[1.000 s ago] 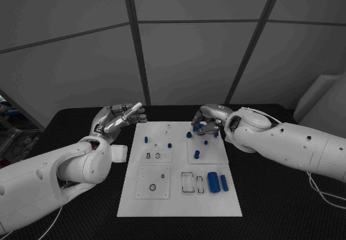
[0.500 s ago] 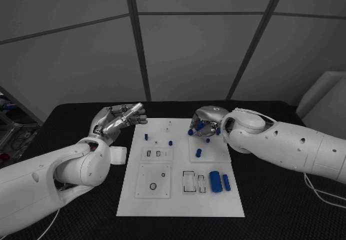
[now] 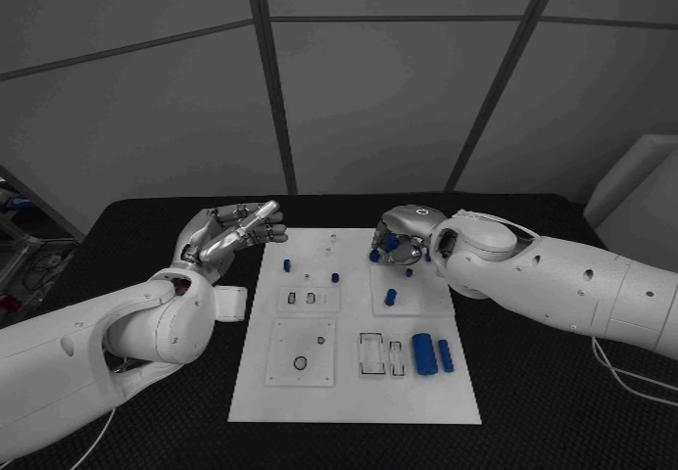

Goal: Assemble the parts on the task board

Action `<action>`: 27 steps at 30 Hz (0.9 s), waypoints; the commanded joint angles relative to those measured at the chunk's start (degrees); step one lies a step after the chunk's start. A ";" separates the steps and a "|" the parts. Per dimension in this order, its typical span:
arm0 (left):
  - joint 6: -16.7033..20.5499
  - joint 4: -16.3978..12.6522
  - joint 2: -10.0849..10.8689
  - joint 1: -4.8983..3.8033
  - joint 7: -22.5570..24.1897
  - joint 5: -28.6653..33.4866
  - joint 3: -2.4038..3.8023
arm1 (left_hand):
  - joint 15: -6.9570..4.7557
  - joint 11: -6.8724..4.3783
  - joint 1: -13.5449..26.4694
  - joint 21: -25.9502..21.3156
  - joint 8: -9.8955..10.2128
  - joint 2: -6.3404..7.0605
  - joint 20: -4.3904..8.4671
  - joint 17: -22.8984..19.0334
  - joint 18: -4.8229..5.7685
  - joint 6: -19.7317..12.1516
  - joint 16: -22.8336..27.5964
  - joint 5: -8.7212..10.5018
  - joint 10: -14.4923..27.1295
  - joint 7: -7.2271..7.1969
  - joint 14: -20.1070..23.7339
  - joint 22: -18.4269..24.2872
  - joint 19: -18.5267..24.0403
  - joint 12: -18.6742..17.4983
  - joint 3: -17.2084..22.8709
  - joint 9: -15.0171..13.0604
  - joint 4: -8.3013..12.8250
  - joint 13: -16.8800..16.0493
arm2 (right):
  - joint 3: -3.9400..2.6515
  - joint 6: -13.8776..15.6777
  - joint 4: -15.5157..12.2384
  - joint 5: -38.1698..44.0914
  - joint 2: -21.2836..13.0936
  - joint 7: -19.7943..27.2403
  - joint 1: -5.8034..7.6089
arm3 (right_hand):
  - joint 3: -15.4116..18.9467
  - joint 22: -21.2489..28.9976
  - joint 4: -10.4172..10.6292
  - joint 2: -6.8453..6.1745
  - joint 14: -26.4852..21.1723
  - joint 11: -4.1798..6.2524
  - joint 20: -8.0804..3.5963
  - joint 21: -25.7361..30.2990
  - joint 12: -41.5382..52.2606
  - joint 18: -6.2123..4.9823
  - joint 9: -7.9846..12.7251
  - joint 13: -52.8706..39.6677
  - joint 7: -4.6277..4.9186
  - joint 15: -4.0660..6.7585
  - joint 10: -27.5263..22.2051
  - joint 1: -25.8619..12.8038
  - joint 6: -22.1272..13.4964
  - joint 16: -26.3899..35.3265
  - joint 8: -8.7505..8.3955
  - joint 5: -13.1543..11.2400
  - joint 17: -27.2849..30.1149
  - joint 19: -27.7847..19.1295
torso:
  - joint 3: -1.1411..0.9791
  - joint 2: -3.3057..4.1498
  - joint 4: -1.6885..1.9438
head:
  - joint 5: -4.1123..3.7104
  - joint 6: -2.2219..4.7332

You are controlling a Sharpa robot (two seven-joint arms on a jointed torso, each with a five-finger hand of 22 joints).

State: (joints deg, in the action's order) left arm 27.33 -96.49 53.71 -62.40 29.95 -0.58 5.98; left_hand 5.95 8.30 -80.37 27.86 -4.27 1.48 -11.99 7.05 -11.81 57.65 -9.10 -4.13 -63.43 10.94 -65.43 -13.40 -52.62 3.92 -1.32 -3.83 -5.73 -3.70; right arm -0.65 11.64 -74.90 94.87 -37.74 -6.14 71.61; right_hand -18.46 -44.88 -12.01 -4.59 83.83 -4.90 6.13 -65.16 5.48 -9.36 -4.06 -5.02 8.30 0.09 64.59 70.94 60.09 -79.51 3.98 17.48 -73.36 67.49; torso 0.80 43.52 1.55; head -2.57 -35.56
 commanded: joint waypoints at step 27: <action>-0.68 0.46 0.09 -0.09 -0.32 -0.51 0.06 | 0.12 0.38 0.54 0.35 0.47 -0.15 -0.01 0.05 1.56 0.03 0.35 0.31 0.41 0.52 0.30 -0.11 0.35 -0.36 0.07 0.08 0.30 0.08 | -0.05 -1.19 1.09 0.33 1.45 0.36 0.15 | -2.89 -1.74 0.56 -0.23 3.20 0.00 0.12 -1.92 0.56 1.27 -0.12 0.32 -0.02 -0.32 1.59 0.43 0.02 -1.03 0.03 -0.65 -0.76 0.11 | 0.00 0.77 0.24 | -0.23 -0.30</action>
State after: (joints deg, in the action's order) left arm 27.32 -95.99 53.79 -62.41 29.60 -0.62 5.98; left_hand 5.95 8.54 -80.38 27.86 -4.04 1.49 -11.99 7.04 -11.80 57.64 -9.10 -4.13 -63.18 10.94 -65.43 -13.47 -52.61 3.92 -1.33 -3.84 -5.74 -3.71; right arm -0.66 11.78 -73.89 95.15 -36.36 -6.08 71.63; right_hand -21.08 -46.54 -11.46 -4.59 83.83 -4.91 6.13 -66.90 5.68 -8.44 -4.13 -4.75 8.19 0.10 65.84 70.94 59.75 -80.22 3.98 17.14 -74.09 67.49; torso 0.79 44.20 1.78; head -2.76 -35.85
